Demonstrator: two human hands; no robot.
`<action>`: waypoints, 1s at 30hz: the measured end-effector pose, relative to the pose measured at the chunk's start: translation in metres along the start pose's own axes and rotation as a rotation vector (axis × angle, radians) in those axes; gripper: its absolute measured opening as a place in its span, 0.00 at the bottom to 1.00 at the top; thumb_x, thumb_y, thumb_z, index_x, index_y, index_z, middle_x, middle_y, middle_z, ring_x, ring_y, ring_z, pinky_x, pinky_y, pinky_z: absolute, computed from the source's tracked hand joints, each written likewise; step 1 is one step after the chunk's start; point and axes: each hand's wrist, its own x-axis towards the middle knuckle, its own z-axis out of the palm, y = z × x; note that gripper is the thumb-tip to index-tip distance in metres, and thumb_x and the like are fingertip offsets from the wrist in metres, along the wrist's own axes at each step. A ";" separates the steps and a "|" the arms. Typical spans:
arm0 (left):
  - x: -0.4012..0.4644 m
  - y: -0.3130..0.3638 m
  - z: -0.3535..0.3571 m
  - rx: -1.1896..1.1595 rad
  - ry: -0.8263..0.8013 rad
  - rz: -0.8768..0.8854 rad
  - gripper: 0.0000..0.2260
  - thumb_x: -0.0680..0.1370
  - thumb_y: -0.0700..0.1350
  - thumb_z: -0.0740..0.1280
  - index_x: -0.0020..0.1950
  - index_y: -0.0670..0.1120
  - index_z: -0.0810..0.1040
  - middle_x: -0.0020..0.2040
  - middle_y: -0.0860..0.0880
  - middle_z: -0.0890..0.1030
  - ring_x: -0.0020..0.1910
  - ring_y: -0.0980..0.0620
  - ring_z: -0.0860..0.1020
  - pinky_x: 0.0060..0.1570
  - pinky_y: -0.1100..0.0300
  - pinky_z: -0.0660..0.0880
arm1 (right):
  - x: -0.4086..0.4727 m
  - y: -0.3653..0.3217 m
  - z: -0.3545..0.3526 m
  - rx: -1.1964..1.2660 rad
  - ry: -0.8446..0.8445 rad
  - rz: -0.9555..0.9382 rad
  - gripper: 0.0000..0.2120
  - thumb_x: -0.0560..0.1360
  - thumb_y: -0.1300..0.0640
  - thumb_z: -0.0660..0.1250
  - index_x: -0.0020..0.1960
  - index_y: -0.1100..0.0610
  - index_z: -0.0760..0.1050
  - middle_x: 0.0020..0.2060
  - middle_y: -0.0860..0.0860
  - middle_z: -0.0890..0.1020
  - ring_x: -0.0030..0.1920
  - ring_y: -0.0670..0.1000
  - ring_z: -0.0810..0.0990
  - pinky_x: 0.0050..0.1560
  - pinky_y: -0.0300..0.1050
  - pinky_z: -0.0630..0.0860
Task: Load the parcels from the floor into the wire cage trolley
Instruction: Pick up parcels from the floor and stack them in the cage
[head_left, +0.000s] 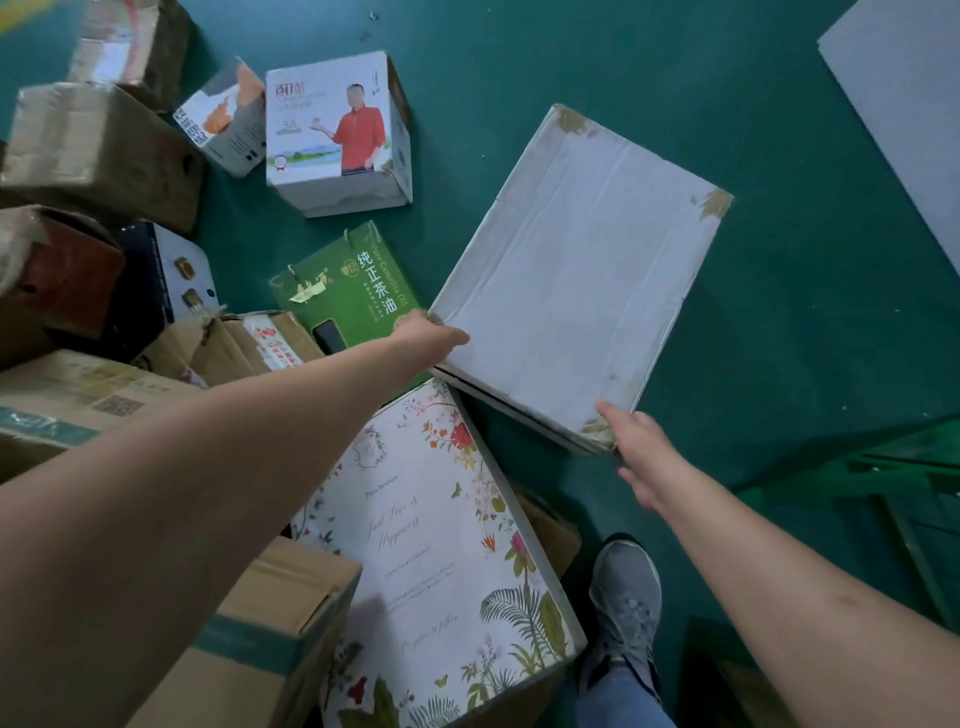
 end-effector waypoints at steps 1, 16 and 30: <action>-0.003 -0.001 -0.001 0.000 -0.017 0.012 0.32 0.79 0.54 0.70 0.79 0.44 0.62 0.73 0.43 0.69 0.66 0.44 0.73 0.63 0.52 0.73 | -0.004 -0.001 -0.001 0.034 0.034 -0.034 0.34 0.77 0.38 0.69 0.75 0.52 0.62 0.68 0.48 0.72 0.69 0.54 0.71 0.73 0.58 0.66; -0.232 0.054 -0.127 -0.368 -0.158 0.156 0.30 0.75 0.62 0.74 0.68 0.51 0.64 0.63 0.43 0.77 0.58 0.40 0.82 0.58 0.39 0.80 | -0.269 -0.108 -0.054 0.055 0.061 -0.105 0.33 0.73 0.33 0.71 0.70 0.46 0.63 0.65 0.51 0.74 0.63 0.59 0.75 0.55 0.74 0.77; -0.547 -0.047 -0.262 -0.248 -0.232 0.309 0.49 0.57 0.75 0.76 0.70 0.60 0.60 0.63 0.46 0.79 0.56 0.41 0.83 0.58 0.39 0.80 | -0.648 -0.001 -0.028 0.119 0.078 -0.271 0.37 0.72 0.35 0.73 0.72 0.48 0.60 0.64 0.48 0.73 0.54 0.49 0.76 0.48 0.66 0.83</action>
